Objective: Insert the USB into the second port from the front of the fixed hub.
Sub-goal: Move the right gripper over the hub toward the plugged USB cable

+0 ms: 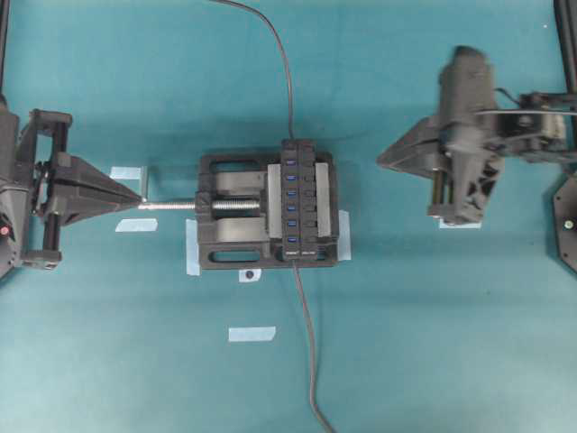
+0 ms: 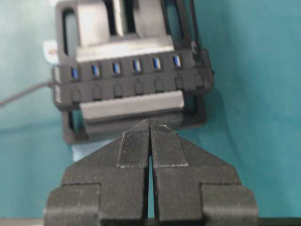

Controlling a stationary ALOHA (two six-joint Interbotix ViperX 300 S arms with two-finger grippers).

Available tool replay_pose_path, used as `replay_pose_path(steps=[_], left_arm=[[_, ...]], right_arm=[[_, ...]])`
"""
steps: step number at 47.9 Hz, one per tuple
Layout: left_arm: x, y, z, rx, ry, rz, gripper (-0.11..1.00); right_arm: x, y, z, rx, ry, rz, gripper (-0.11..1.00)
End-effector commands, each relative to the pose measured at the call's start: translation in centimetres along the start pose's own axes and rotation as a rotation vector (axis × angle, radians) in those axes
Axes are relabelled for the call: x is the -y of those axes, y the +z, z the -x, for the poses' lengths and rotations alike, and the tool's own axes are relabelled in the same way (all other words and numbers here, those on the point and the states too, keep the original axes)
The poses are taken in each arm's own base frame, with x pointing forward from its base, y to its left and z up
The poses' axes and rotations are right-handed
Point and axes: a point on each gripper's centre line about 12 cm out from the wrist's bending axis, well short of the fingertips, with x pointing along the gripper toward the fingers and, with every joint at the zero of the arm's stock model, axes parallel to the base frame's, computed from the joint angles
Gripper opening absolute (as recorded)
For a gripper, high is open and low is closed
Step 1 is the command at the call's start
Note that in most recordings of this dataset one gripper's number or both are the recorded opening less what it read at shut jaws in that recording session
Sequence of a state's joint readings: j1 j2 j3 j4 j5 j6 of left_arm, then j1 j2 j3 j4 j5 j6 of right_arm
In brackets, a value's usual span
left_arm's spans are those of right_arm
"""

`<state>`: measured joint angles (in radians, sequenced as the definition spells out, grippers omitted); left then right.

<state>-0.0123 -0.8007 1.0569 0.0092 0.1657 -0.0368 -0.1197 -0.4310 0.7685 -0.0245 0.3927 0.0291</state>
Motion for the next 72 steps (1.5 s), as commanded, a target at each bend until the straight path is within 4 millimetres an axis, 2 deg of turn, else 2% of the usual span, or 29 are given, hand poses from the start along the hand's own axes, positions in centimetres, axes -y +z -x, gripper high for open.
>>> replay_pose_path(steps=[1,16,29,50,59,72], left_arm=[[0.0,1.1,0.0,0.017,0.0,0.002,0.0],[0.0,0.9,-0.7,-0.017,0.001,0.002,0.0],[0.1,0.7,-0.7,-0.023,-0.001,0.002,0.0],[0.0,0.3,-0.9,-0.038,0.001,0.006,0.0],[0.0,0.2,-1.0,-0.043,0.002,0.005,0.0],[0.0,0.1,-1.0,-0.046,0.002,0.006,0.0]], right_arm=[[0.3,1.6,-0.3,-0.002,-0.009,0.026,-0.01],[2.5,3.1,-3.0,-0.055,-0.053,0.052,-0.01],[2.9,3.1,-6.0,-0.156,-0.047,0.096,-0.01],[3.3,4.3,-9.8,-0.279,-0.029,0.171,-0.01],[3.4,4.9,-10.6,-0.276,-0.029,0.177,-0.01],[3.4,4.9,-10.7,-0.274,-0.029,0.177,-0.01]])
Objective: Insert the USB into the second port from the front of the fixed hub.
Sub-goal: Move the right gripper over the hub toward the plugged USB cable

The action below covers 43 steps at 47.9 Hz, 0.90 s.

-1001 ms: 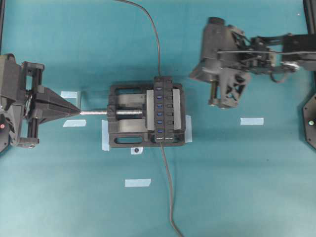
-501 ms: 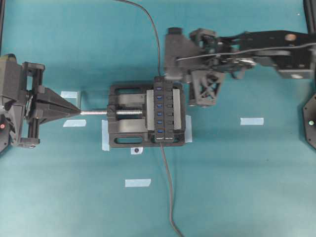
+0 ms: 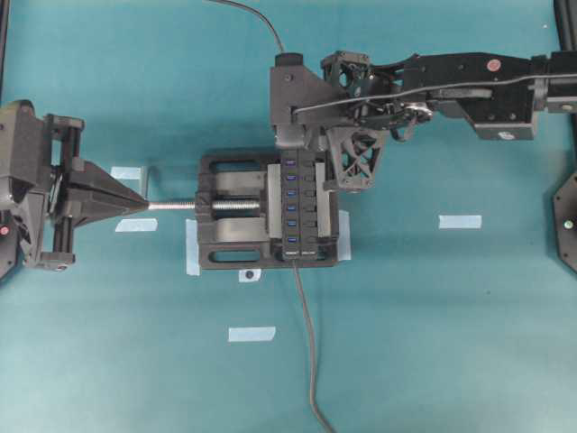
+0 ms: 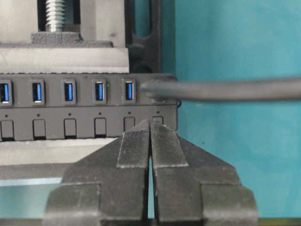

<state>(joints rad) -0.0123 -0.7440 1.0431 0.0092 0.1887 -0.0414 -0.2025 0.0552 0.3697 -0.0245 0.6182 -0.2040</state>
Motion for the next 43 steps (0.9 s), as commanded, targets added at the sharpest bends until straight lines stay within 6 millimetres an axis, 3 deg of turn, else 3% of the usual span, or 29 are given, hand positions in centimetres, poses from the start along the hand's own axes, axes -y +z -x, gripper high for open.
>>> replay_pose_path(steps=[1,31,43], left_arm=[[0.02,0.73,0.1,0.02,-0.001,0.002,0.0],[0.06,0.75,0.1,0.021,-0.002,0.001,0.0],[0.02,0.75,0.1,0.021,-0.001,0.002,0.0]], right_arm=[[0.32,1.05,0.96,0.042,-0.01,0.009,-0.01],[0.37,1.07,0.29,0.042,-0.011,0.003,-0.01],[0.52,1.43,0.31,0.073,-0.019,0.006,0.06]])
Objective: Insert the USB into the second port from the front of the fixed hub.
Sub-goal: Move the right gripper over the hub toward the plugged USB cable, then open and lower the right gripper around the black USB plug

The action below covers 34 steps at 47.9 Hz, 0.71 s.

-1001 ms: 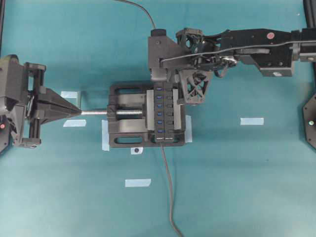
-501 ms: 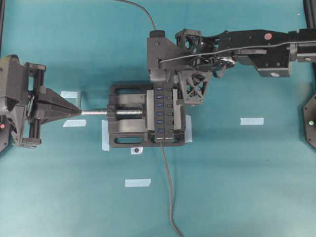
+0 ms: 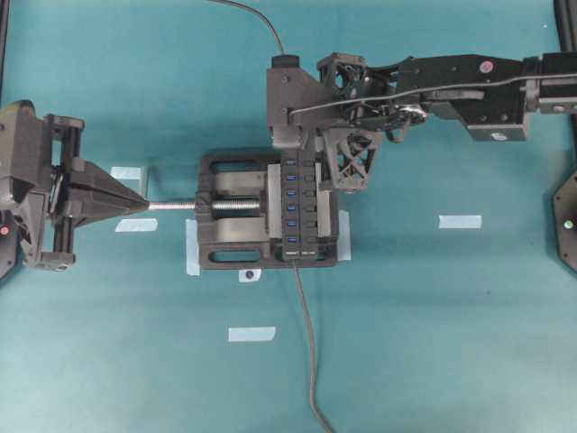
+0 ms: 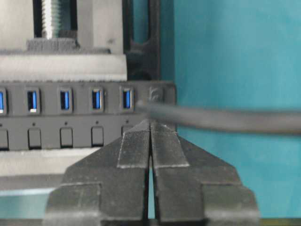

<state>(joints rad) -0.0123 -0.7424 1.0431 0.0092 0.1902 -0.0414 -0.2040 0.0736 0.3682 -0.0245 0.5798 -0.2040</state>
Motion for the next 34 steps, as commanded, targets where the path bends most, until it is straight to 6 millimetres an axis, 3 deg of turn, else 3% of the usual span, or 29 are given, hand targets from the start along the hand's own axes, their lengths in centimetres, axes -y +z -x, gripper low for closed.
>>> replay_pose_path(steps=[1,8,18,21,34], left_arm=[[0.03,0.77,0.14,0.023,-0.001,0.002,0.0],[0.07,0.92,0.16,0.028,-0.002,-0.001,0.0],[0.03,0.84,0.15,0.025,-0.001,0.0,0.0],[0.03,0.87,0.11,0.028,-0.001,0.0,0.0],[0.06,0.87,0.15,0.028,-0.002,-0.002,0.0]], right_arm=[[0.44,1.32,1.0,0.056,-0.015,0.006,0.08],[0.44,1.28,0.79,0.058,-0.015,0.006,0.26],[0.41,1.2,0.45,0.051,-0.013,-0.004,0.8],[0.4,1.19,0.43,0.052,-0.013,-0.004,0.91],[0.49,1.32,0.16,0.064,-0.016,-0.006,0.86]])
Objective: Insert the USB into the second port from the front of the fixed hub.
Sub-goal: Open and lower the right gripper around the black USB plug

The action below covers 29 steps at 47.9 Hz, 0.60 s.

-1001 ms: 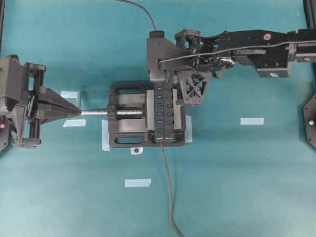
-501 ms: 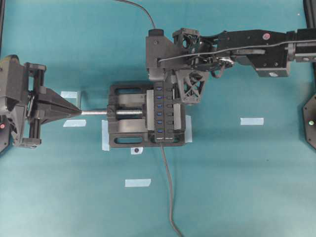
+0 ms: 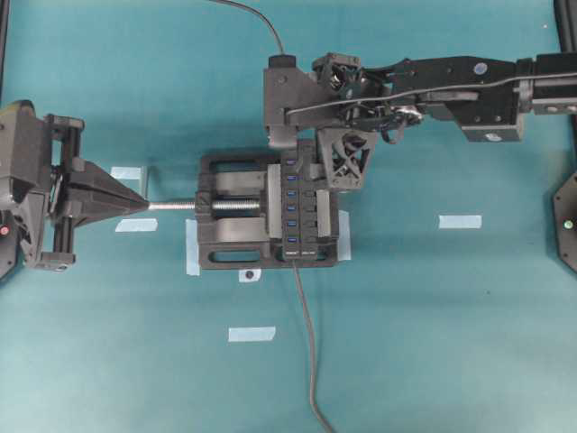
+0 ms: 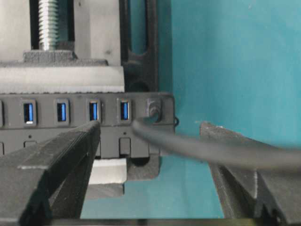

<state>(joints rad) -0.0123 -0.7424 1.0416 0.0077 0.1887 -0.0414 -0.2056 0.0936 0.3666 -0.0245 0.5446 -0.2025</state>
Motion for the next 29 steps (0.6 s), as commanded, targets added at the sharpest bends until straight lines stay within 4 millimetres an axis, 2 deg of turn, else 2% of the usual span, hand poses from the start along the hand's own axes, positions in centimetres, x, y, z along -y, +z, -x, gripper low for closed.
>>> replay_pose_path(steps=[1,29], left_arm=[[0.1,0.7,0.1,0.024,-0.002,-0.002,0.0],[0.0,0.7,0.1,0.025,-0.001,-0.001,0.0]], right_arm=[[0.4,1.2,0.9,0.049,-0.013,-0.003,0.86],[0.3,1.0,-0.3,0.039,-0.01,-0.003,0.86]])
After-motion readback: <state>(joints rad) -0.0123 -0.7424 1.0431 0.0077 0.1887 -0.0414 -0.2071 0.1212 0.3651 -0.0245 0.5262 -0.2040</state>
